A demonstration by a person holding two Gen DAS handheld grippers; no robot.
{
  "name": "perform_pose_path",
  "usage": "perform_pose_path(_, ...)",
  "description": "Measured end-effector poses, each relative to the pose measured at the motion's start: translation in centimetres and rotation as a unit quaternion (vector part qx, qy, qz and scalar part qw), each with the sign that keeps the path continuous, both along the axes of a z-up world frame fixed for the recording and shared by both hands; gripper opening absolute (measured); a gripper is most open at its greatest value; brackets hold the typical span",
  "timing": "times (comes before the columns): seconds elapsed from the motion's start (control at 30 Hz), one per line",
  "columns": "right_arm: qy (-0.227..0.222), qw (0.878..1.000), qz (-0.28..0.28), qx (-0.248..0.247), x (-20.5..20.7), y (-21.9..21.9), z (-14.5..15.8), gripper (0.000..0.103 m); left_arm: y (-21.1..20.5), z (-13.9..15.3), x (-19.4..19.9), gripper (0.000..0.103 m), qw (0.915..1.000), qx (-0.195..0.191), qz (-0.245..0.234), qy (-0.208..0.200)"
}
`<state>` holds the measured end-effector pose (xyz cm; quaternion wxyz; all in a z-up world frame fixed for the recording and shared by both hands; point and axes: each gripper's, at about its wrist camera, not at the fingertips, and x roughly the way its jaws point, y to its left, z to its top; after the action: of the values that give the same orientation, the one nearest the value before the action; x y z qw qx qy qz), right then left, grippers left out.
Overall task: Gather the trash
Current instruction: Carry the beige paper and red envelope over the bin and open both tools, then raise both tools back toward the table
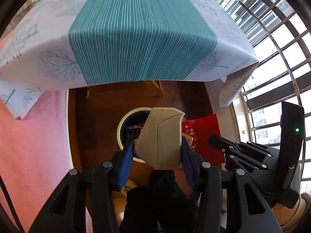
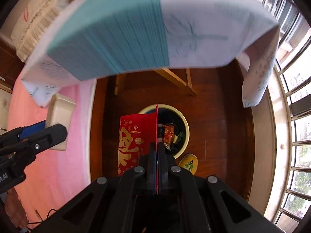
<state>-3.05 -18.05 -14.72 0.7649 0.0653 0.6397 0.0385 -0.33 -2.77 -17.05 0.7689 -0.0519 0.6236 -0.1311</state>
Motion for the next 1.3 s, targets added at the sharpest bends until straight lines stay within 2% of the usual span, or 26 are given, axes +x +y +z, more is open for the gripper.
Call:
perform_pose_path(0.17, 0.021, 1.0, -0.002, 0.001, 1.3, -0.9, -8.3, 0.001, -0.9, -8.6, 1.1, 0.045, 0.9998, 0.008, 0.012, 0.014)
perform_pose_path(0.33, 0.042, 0.999, -0.022, 0.021, 2.5, -1.8, -16.5, 0.003, -1.8, -17.1, 2.0, 0.047, 0.9983, 0.05, 0.021, 0.019)
perform_pose_path(0.37, 0.048, 0.998, -0.026, 0.027, 2.7, -2.0, -17.8, 0.007, -1.7, -18.3, 2.3, 0.049, 0.9979, 0.055, 0.025, 0.024)
perform_pose_path(0.43, 0.054, 0.998, -0.032, 0.03, 3.1, -2.1, -19.8, 0.022, -1.7, -20.7, 2.6, 0.075, 0.9967, 0.066, 0.029, 0.036)
perform_pose_path(0.47, 0.056, 0.997, -0.034, 0.034, 3.2, -2.2, -20.5, 0.031, -1.6, -21.5, 2.7, 0.078, 0.9964, 0.069, 0.033, 0.038)
perform_pose_path(0.5, 0.057, 0.997, -0.039, 0.036, 3.4, -2.2, -20.9, 0.035, -1.5, -22.2, 2.8, 0.08, 0.9962, 0.07, 0.036, 0.038)
perform_pose_path(0.57, 0.06, 0.997, -0.038, 0.04, 3.7, -2.2, -21.3, 0.036, -1.4, -22.8, 3.0, 0.081, 0.9957, 0.075, 0.038, 0.04)
perform_pose_path(0.7, 0.061, 0.997, -0.036, 0.042, 4.1, -2.3, -20.5, 0.036, -1.1, -22.1, 2.8, 0.081, 0.9948, 0.089, 0.042, 0.025)
perform_pose_path(0.9, 0.056, 0.997, -0.026, 0.051, 4.0, -1.5, -16.7, 0.037, -0.6, -17.7, 1.8, 0.081, 0.9935, 0.1, 0.053, 0.007)
perform_pose_path(1.3, 0.031, 0.998, -0.009, 0.062, 2.6, 0.8, -5.7, 0.037, 0.7, -4.4, -0.1, 0.081, 0.9924, 0.104, 0.06, -0.025)
